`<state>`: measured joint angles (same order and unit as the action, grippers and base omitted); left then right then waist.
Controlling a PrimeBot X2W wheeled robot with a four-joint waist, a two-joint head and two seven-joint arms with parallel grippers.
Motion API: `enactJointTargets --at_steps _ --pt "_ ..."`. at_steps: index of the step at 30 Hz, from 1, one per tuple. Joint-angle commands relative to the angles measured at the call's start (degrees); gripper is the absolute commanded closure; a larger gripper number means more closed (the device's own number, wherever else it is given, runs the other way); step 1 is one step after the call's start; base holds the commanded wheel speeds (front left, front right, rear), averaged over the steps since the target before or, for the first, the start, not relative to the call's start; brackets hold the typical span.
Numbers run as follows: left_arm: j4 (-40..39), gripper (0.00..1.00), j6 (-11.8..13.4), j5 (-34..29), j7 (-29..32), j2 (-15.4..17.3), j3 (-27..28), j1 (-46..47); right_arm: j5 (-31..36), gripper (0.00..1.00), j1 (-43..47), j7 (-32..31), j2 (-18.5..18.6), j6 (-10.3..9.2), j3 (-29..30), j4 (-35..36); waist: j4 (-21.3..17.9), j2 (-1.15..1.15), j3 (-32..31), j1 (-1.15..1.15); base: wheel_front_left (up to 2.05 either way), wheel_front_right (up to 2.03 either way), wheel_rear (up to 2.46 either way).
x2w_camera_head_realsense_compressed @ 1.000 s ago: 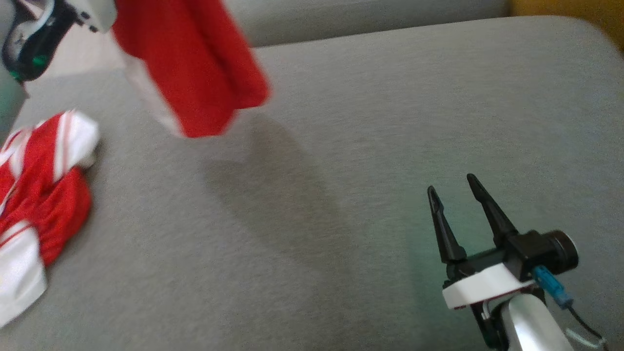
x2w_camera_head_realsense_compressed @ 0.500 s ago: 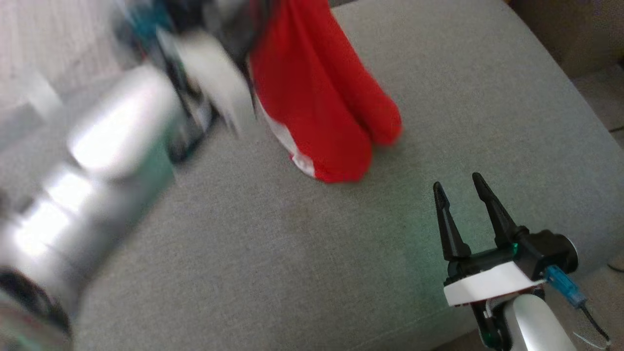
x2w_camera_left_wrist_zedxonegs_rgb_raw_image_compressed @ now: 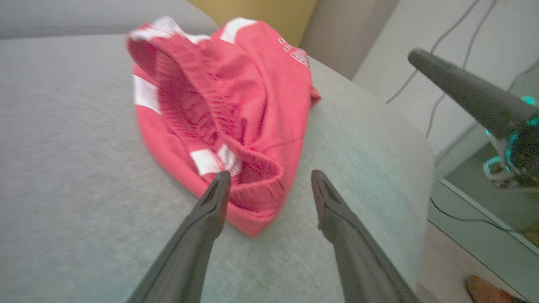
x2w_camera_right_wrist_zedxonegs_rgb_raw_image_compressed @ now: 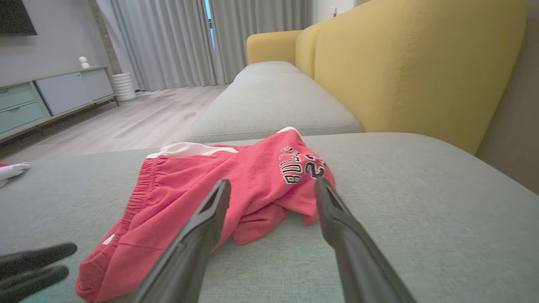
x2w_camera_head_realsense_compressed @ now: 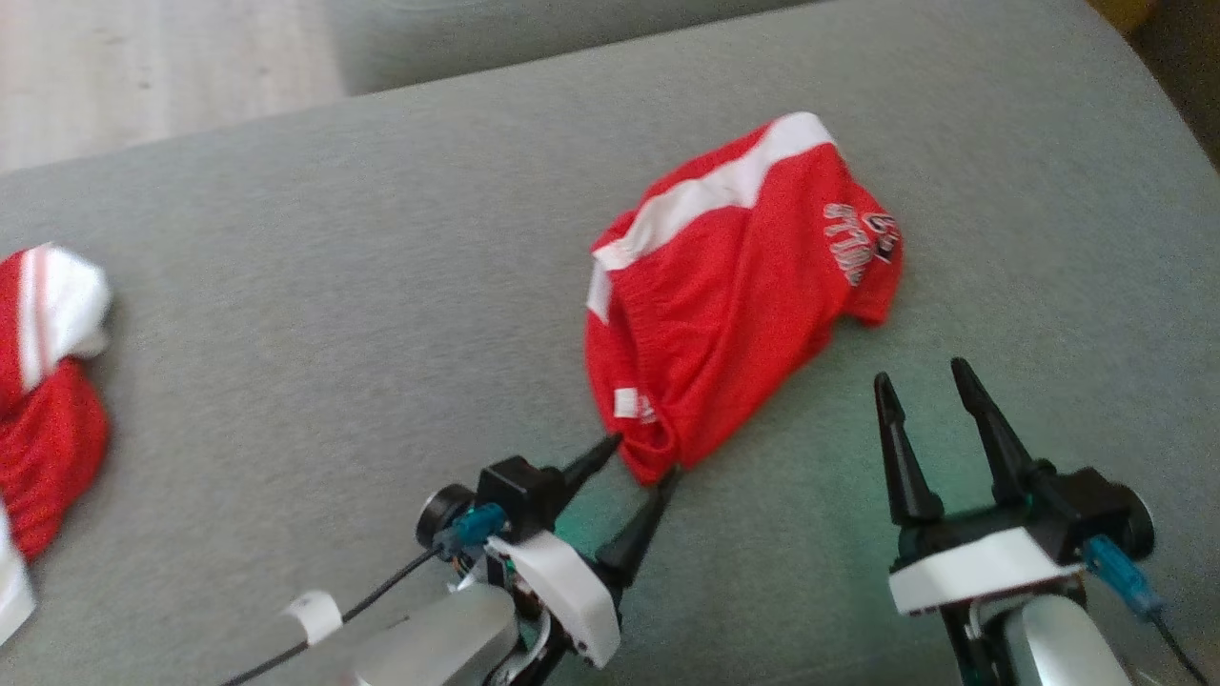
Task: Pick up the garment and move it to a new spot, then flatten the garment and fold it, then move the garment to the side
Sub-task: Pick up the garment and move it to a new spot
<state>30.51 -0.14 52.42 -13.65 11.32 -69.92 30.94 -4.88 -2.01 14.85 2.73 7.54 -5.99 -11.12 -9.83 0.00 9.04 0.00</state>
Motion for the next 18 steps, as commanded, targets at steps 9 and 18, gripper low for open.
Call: enactJointTargets --at_steps 9,18 --pt "-16.73 0.0 10.84 -15.1 -1.33 0.61 28.5 -14.98 -0.36 0.0 3.51 0.15 0.15 -0.05 0.39 0.21 10.37 0.0 -9.28 0.0 0.0 0.0 0.0" --pt "-29.33 0.0 13.6 -33.45 -1.34 -3.84 52.33 -33.11 -1.43 0.0 6.72 0.15 0.15 -0.05 3.92 0.55 14.38 0.0 -13.43 0.0 0.0 0.0 0.0"
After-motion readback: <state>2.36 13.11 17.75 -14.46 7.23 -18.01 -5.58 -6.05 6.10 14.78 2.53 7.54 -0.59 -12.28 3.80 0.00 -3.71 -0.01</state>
